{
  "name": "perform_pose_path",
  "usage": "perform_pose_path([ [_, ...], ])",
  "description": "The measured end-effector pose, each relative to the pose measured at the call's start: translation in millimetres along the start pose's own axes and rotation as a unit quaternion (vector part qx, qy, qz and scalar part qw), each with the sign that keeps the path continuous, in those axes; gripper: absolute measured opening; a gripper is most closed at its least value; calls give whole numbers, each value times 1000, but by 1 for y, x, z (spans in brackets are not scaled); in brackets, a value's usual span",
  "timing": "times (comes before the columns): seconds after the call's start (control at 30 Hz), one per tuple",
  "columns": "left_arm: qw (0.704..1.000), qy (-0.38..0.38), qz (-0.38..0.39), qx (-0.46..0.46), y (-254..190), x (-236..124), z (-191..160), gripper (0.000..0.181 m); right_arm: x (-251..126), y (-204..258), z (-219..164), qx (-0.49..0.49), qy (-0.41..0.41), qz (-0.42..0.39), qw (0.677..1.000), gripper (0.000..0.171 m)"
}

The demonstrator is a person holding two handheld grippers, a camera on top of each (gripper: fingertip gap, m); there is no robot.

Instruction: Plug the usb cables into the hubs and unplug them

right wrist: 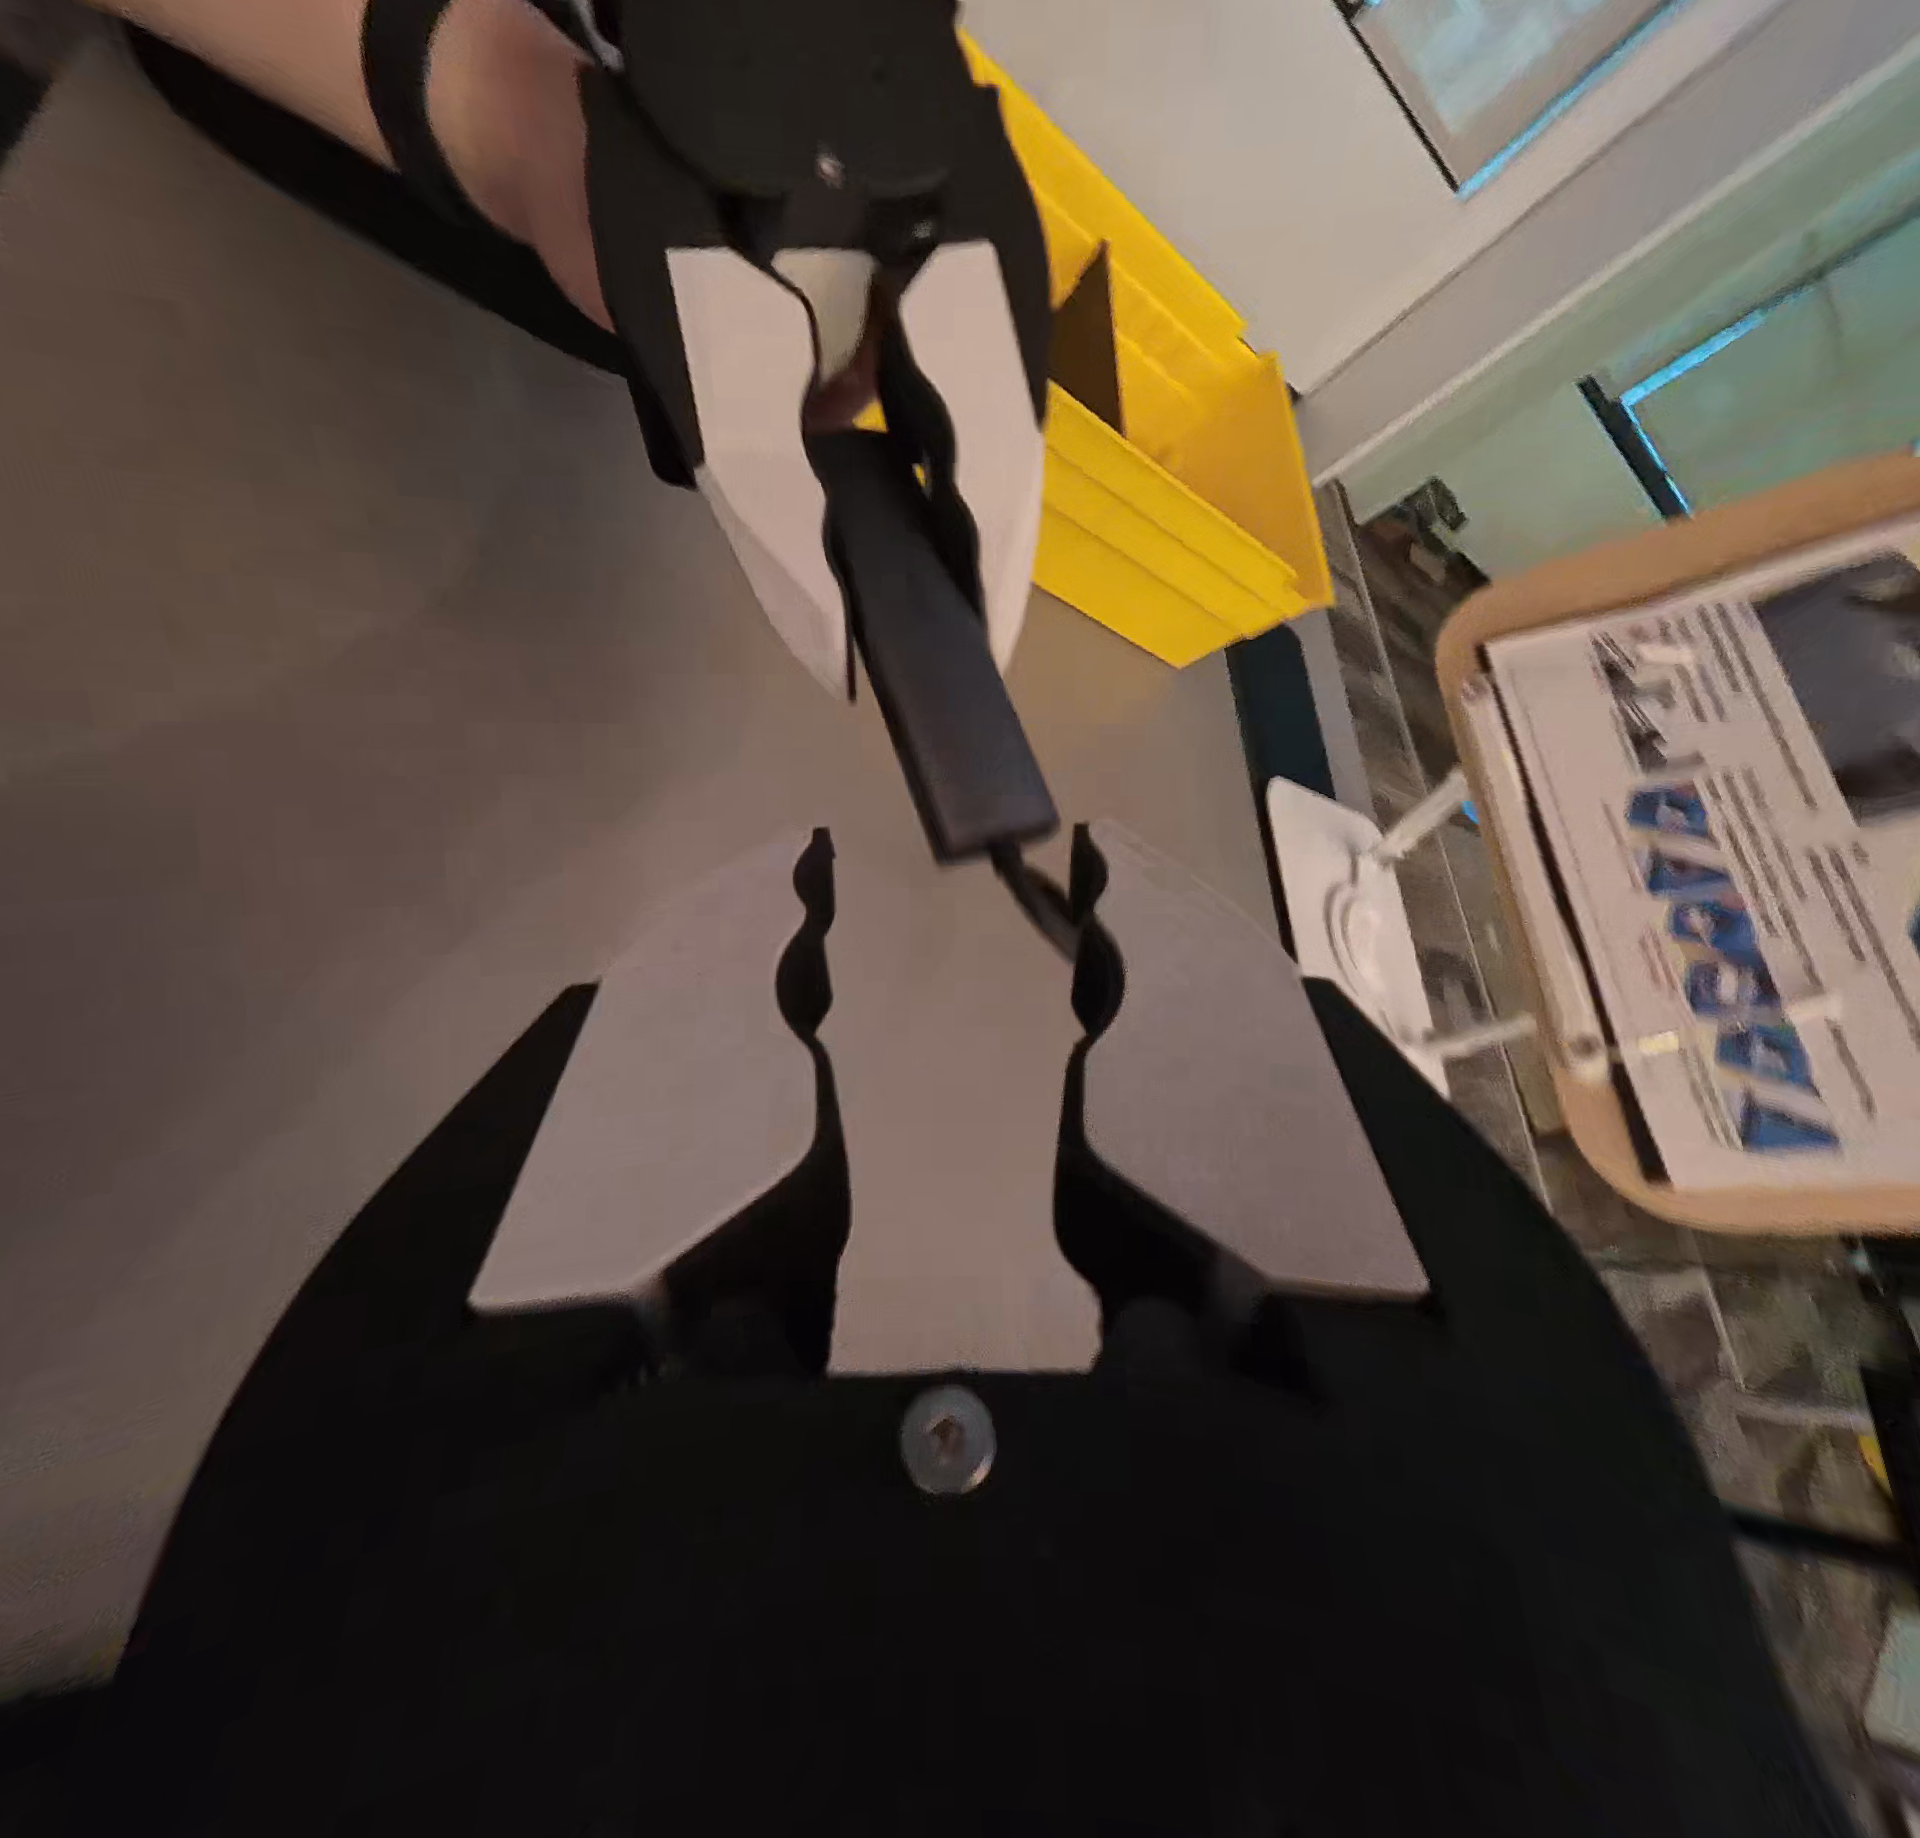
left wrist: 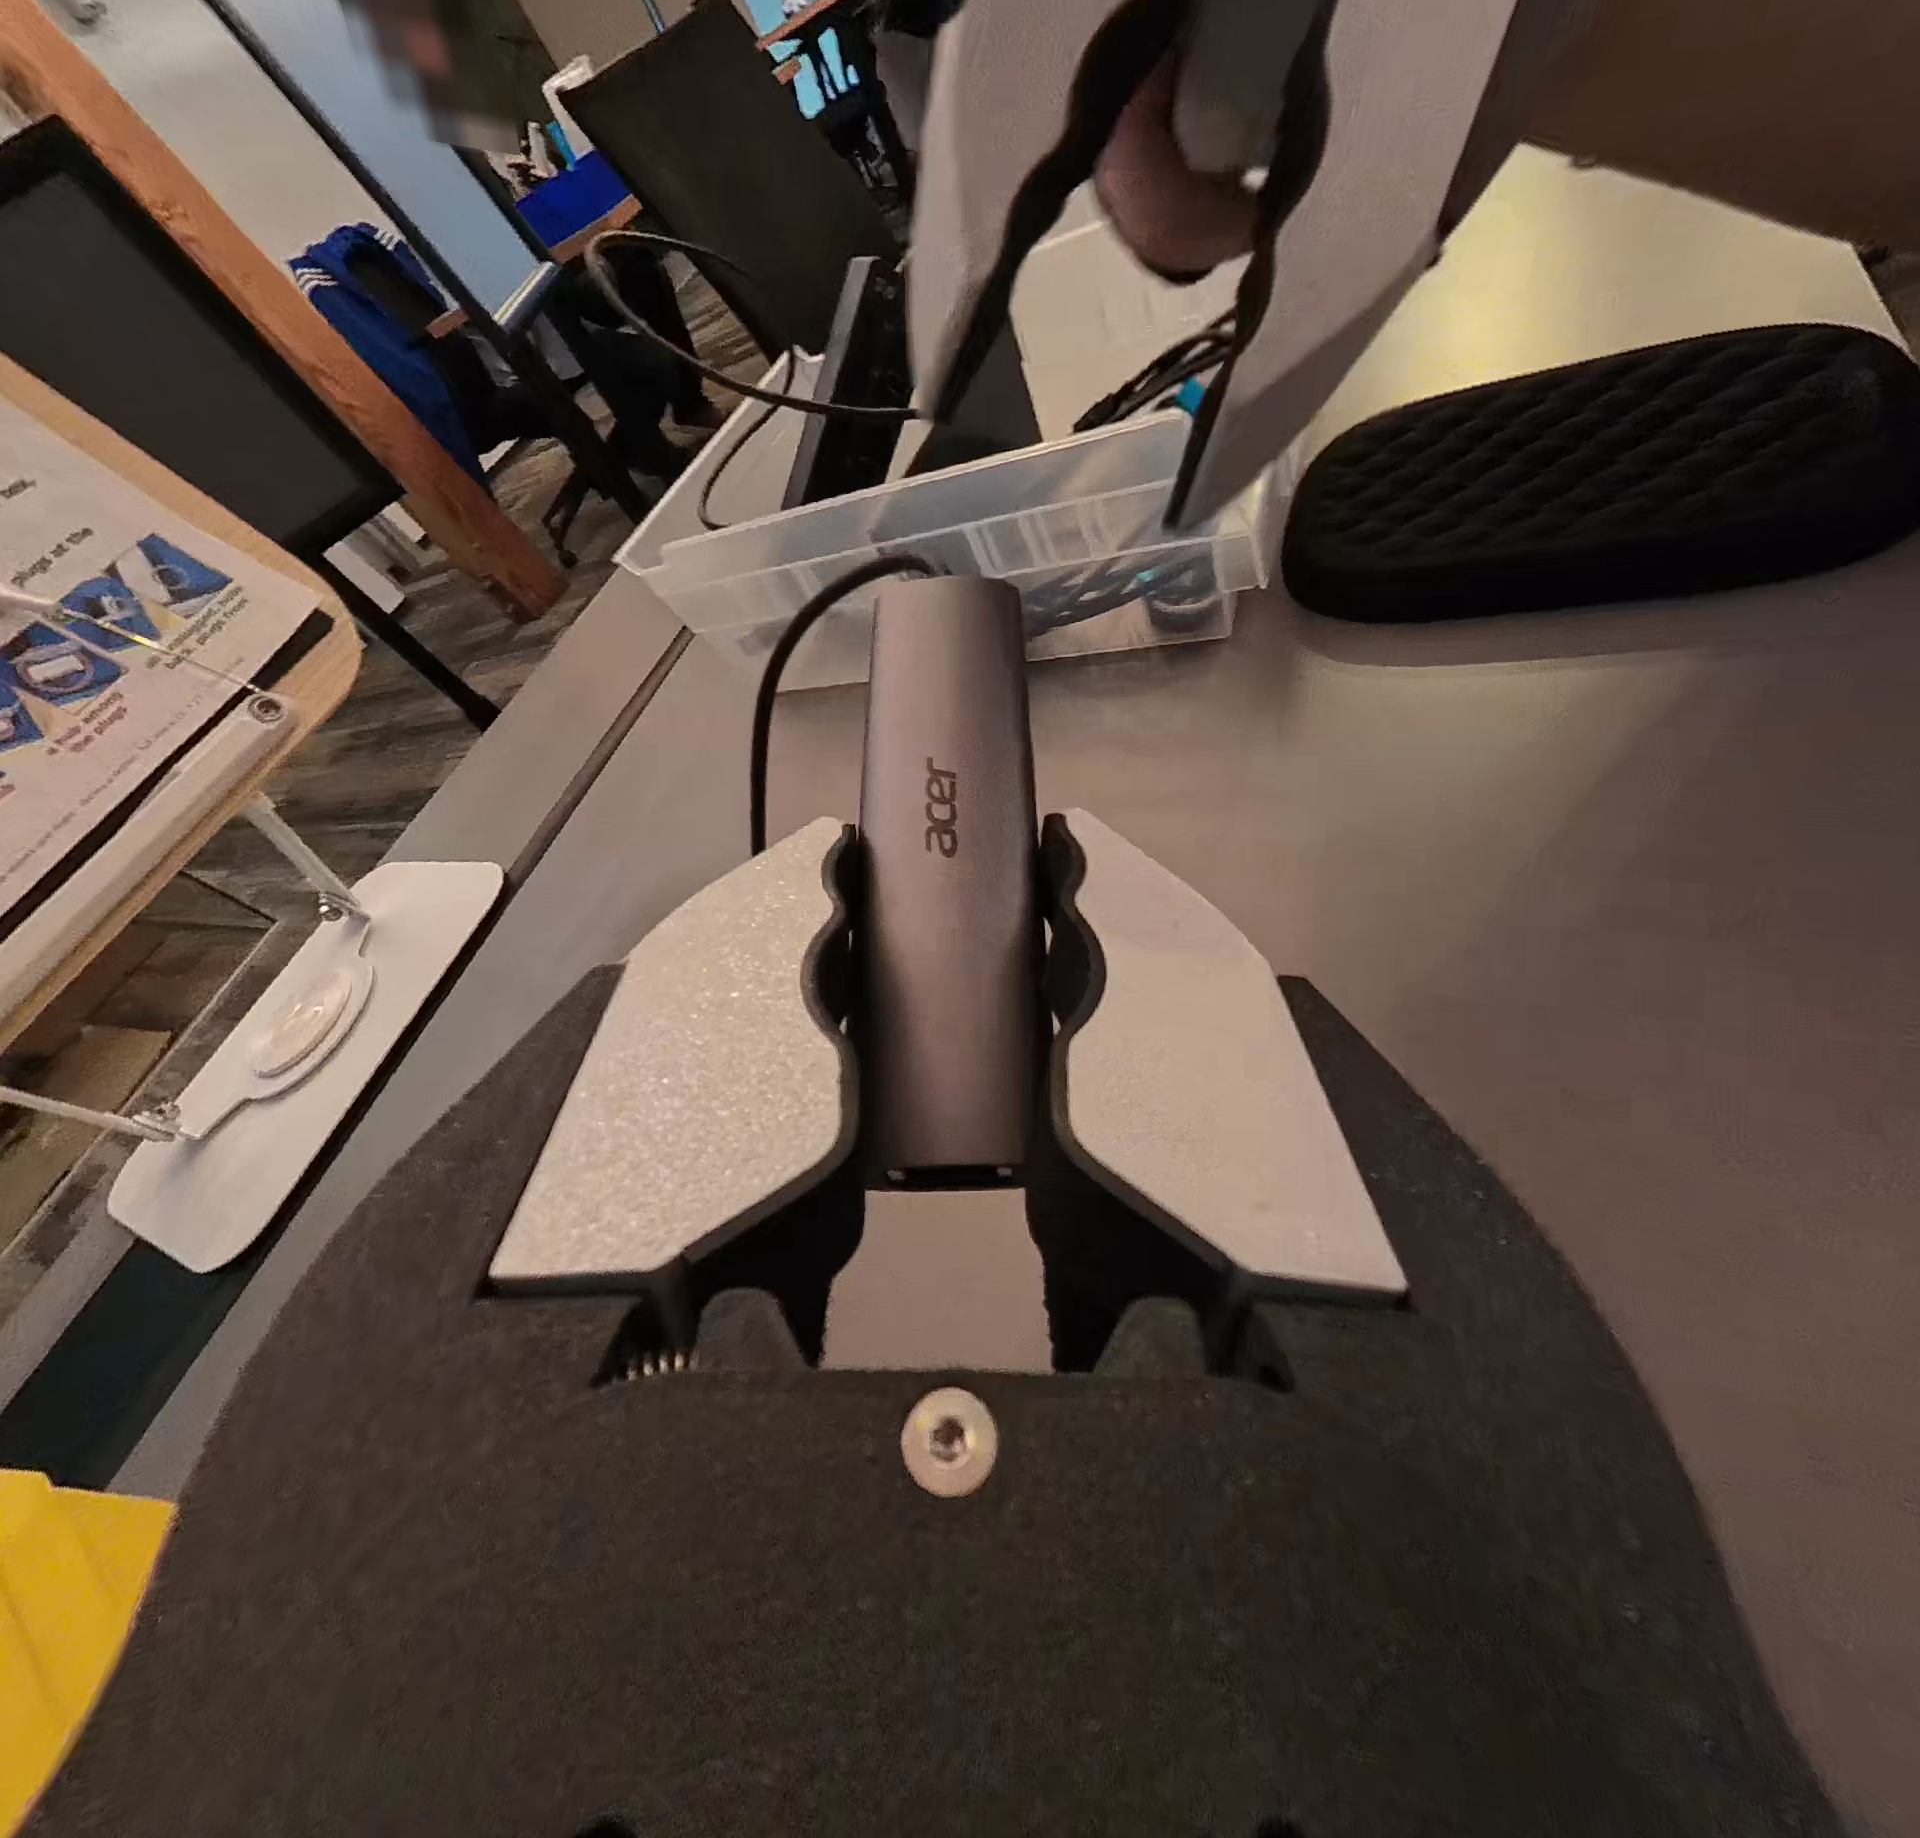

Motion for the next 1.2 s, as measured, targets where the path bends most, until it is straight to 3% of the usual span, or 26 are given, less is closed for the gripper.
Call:
perform_pose_path([
  [0.1,999,6,-10,30,-7,1,-1,33,29,-2,6,15,4,60,998,45],
  [0.2,998,13,-10,54,-12,2,0,33,49,-1,-1,42,59,118,990,40],
  [0.37,999,16,-23,38,-16,3,1,32,53,4,0,42,91,150,984,35],
  [0.43,1000,-2,-29,1,-14,2,3,34,48,0,1,58,91,160,981,34],
  [0.6,996,-62,28,-51,5,-9,9,60,9,-49,-7,51,152,103,982,34],
  [0.73,995,-52,30,-78,10,-8,2,53,-49,-125,-17,150,113,57,980,34],
  [0.87,998,-16,21,-64,5,0,-4,52,-88,-176,-68,315,52,58,946,34],
  [0.97,999,9,13,-49,-1,6,-8,50,-90,-179,-126,403,54,65,911,34],
  [1.07,999,15,6,-41,-5,9,-10,48,-81,-165,-185,465,102,69,877,34],
  [1.2,999,23,-1,-48,-5,12,-14,47,-69,-140,-239,469,201,65,858,36],
])
Point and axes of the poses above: each gripper's, where its closed fingertips meet, x out along the fingers, z out of its top, y = z × x across the jaws, the point moved 7 cm from there along -x, back along the fingers, and after that the axes turned 2 degrees about y, right-handed, at the moved point
